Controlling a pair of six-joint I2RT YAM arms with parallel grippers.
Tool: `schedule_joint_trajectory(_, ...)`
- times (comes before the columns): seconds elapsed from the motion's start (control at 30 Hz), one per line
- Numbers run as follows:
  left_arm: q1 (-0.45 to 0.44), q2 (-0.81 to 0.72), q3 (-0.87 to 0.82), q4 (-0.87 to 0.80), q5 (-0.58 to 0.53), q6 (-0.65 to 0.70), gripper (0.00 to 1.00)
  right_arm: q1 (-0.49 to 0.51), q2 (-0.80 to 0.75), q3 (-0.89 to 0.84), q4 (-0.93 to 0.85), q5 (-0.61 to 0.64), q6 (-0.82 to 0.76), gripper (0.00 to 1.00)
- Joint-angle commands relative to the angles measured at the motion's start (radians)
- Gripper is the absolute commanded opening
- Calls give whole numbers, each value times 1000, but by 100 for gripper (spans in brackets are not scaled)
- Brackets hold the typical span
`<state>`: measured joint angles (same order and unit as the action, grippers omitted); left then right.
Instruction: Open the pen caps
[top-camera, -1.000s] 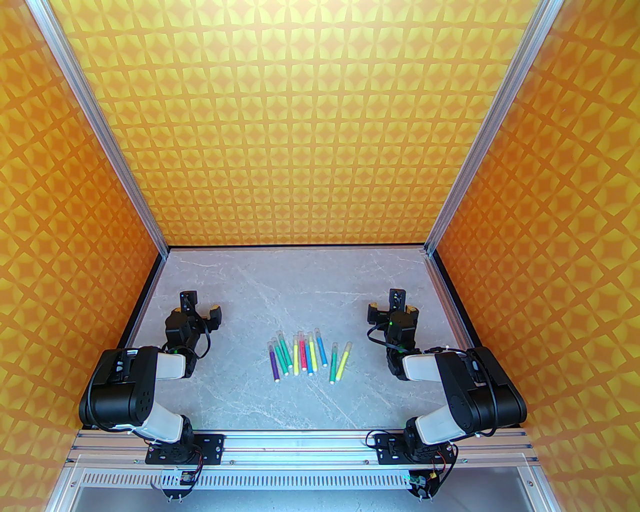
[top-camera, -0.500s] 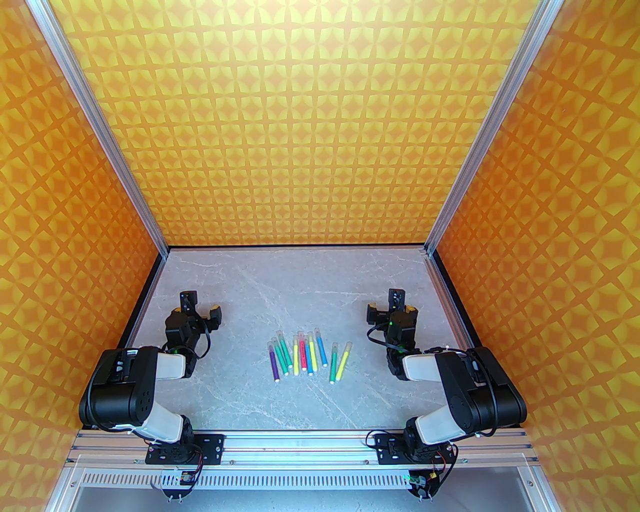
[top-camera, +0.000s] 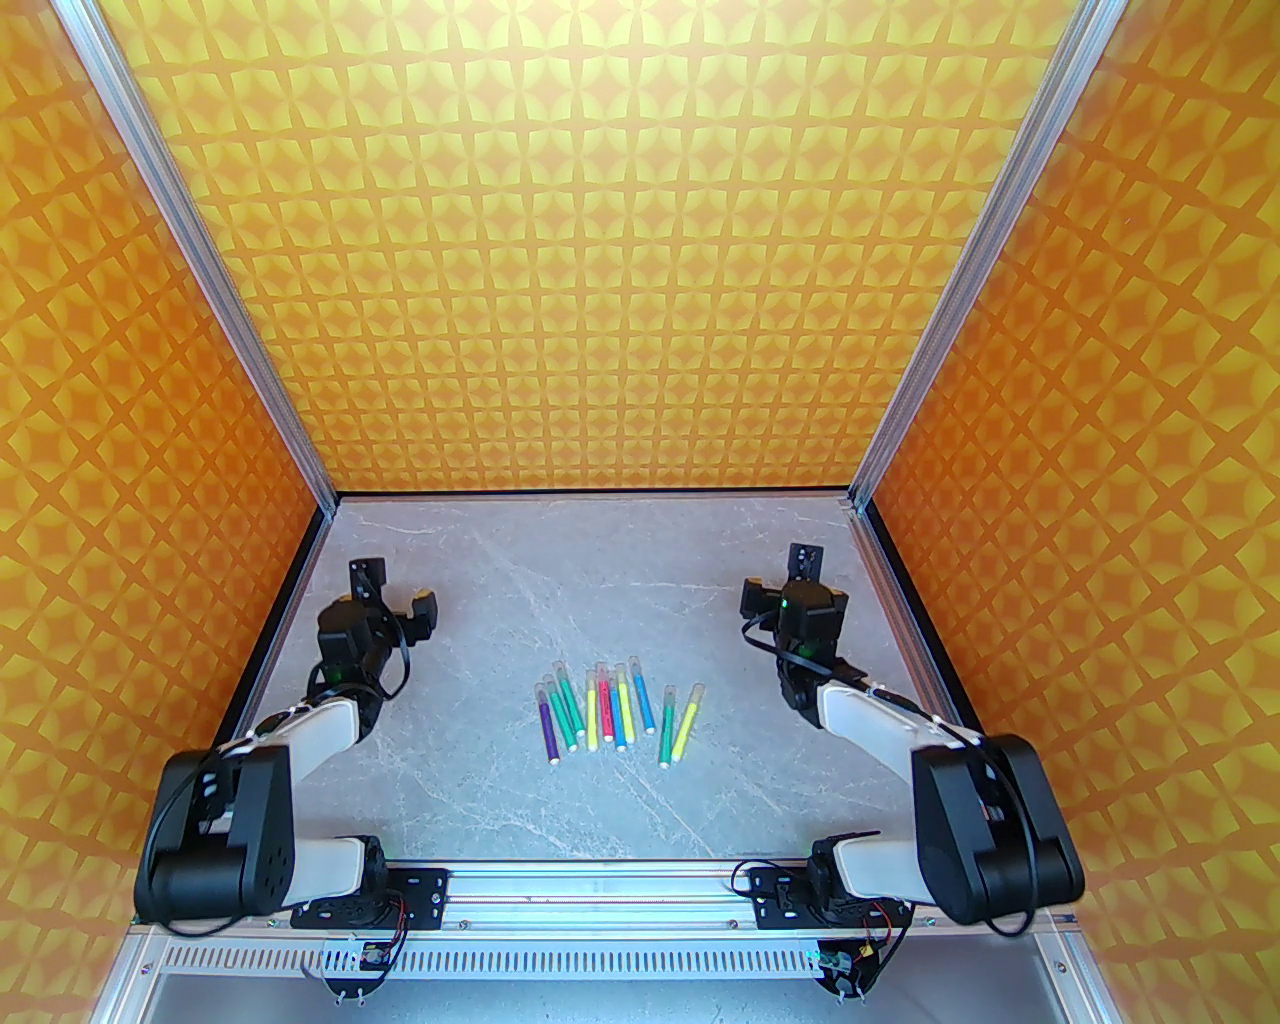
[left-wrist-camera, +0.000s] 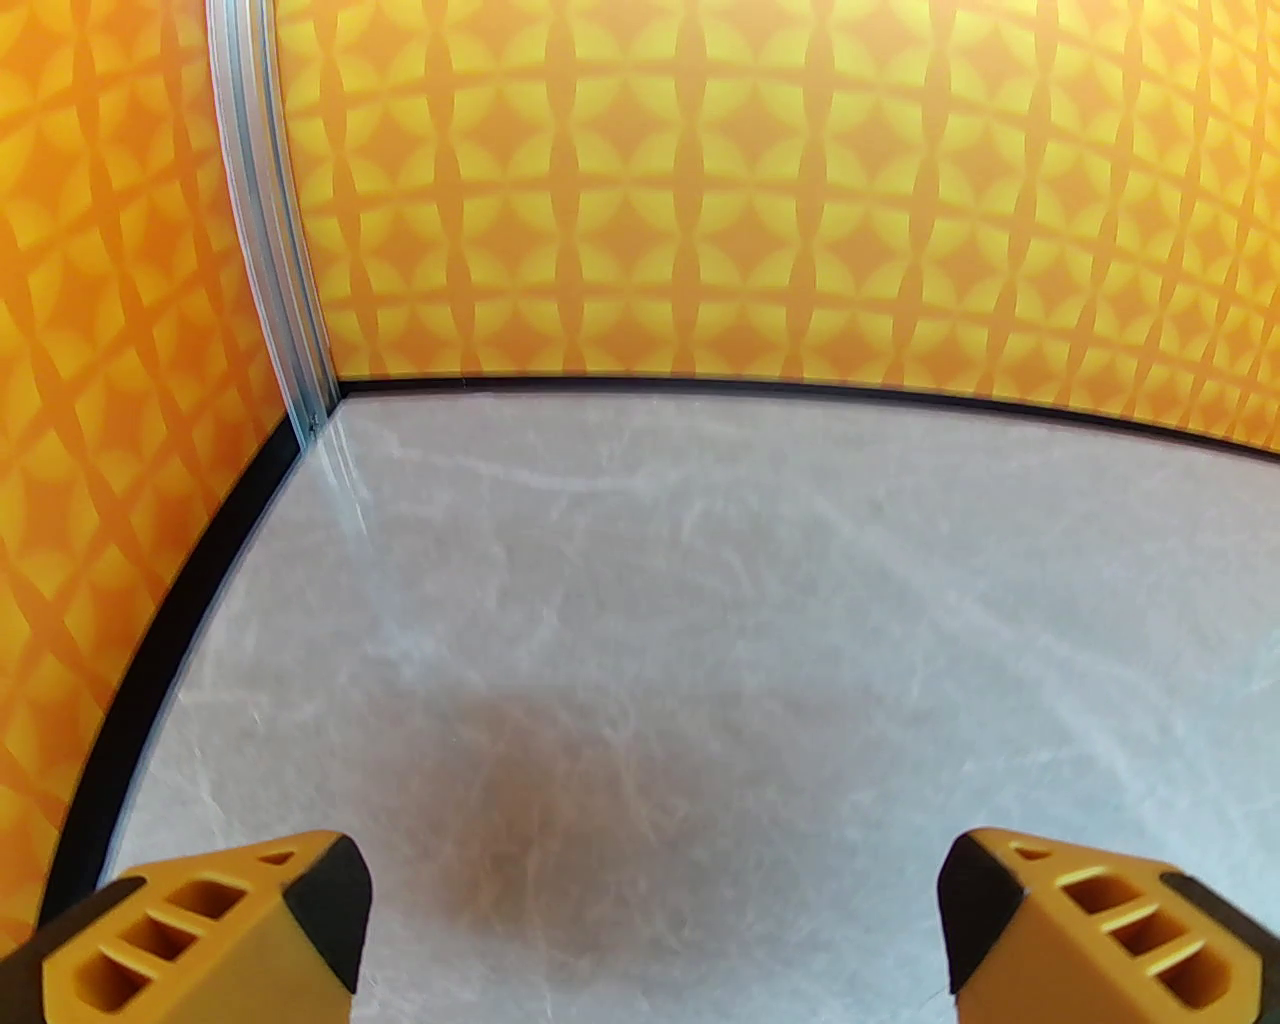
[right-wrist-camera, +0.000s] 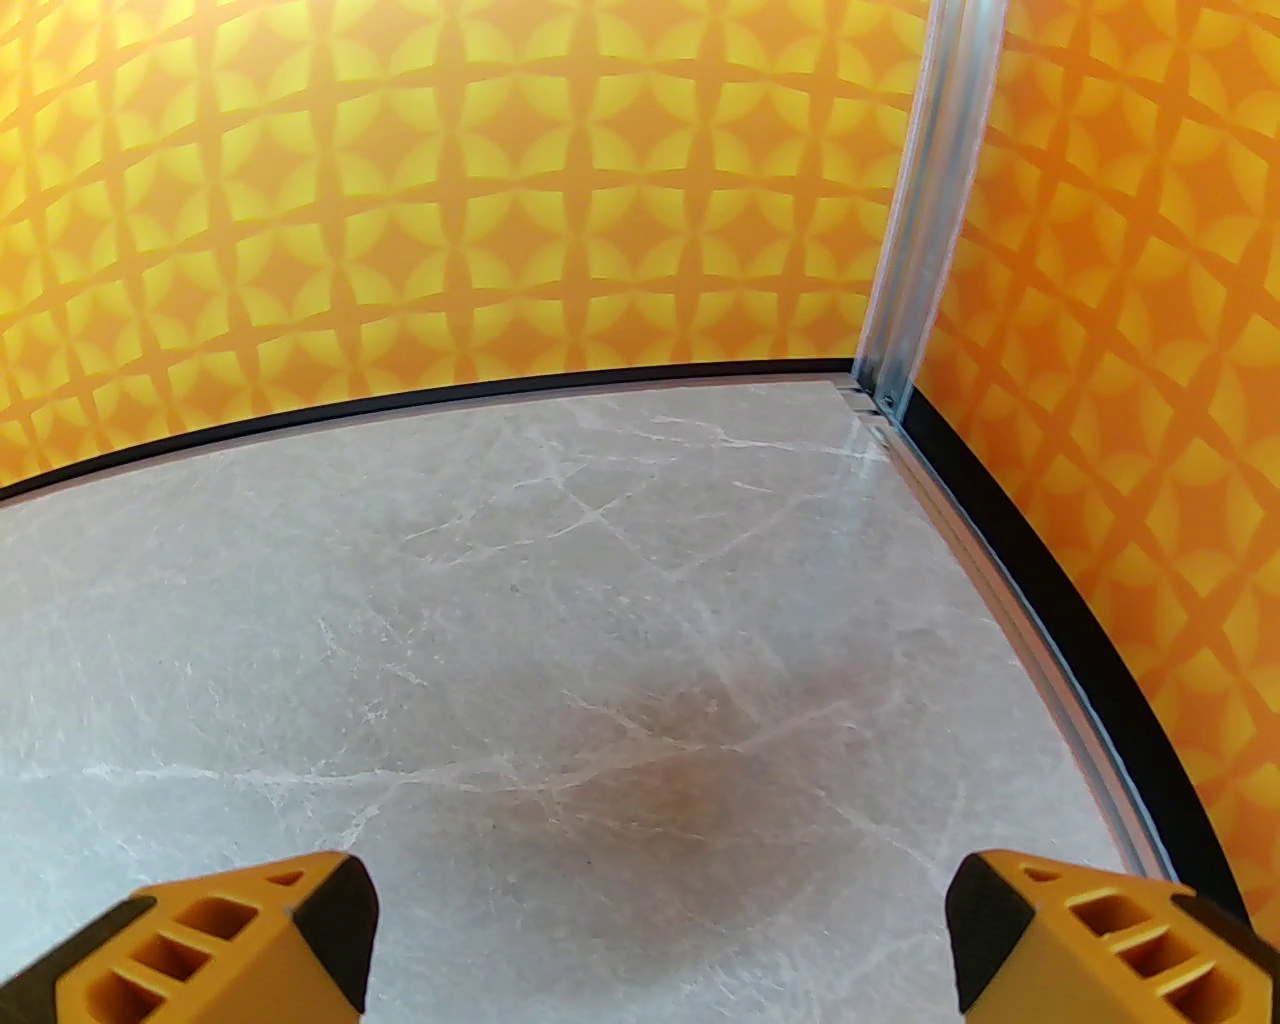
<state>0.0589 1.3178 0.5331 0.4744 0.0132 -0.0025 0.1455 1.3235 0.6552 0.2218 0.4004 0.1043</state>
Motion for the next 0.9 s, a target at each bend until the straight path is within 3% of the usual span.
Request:
schedule_joint_trajectory(0.0, -44, -74, 44, -194, -10, 14, 99, 43, -76, 102, -352, 21, 85, 99)
schedule_joint_trajectory(0.23, -190, -120, 153, -413, -5, 74, 99, 134, -103, 244, -788, -105, 196, 92)
schedule_joint_trajectory(0.37, -256, -143, 164, -453, -5, 56, 99, 168, -110, 238, -914, -181, 257, 88)
schedule_joint_trajectory(0.57, -319, -201, 144, -498, -3, 44, 99, 260, -167, 197, -1038, -207, 354, 85)
schedule_joint_trajectory(0.87, -352, -272, 118, -487, -1, 51, 99, 384, -130, 152, -1055, -294, 470, 74)
